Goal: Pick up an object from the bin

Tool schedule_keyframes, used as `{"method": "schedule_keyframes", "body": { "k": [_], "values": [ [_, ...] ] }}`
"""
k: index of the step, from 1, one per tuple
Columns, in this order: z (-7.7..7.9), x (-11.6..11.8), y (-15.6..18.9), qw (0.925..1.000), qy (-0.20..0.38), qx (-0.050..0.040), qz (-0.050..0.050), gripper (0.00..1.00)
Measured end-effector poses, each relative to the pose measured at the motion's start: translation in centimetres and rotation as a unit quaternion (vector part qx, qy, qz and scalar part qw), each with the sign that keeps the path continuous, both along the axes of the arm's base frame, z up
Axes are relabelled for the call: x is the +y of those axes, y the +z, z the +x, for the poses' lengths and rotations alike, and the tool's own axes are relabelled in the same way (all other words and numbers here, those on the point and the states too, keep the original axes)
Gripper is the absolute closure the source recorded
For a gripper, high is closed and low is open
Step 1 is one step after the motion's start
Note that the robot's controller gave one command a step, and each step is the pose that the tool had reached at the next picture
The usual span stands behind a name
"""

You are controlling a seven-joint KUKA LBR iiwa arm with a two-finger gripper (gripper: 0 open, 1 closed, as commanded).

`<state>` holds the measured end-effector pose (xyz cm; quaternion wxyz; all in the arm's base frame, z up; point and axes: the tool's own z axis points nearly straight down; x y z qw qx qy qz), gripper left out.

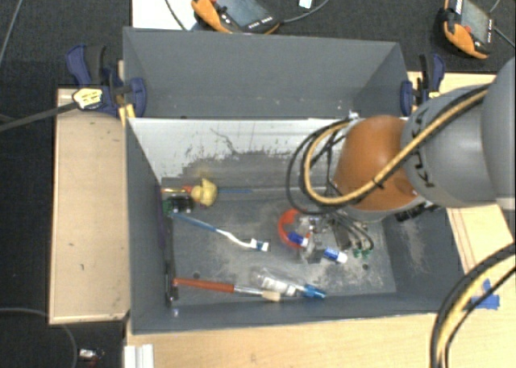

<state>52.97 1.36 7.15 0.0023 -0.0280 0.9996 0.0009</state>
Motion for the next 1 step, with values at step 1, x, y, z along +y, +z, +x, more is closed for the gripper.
{"method": "schedule_keyframes", "body": {
  "k": [1],
  "values": [
    [-0.01,0.0,0.02,1.0,0.0,0.0,0.0,1.0]
  ]
}}
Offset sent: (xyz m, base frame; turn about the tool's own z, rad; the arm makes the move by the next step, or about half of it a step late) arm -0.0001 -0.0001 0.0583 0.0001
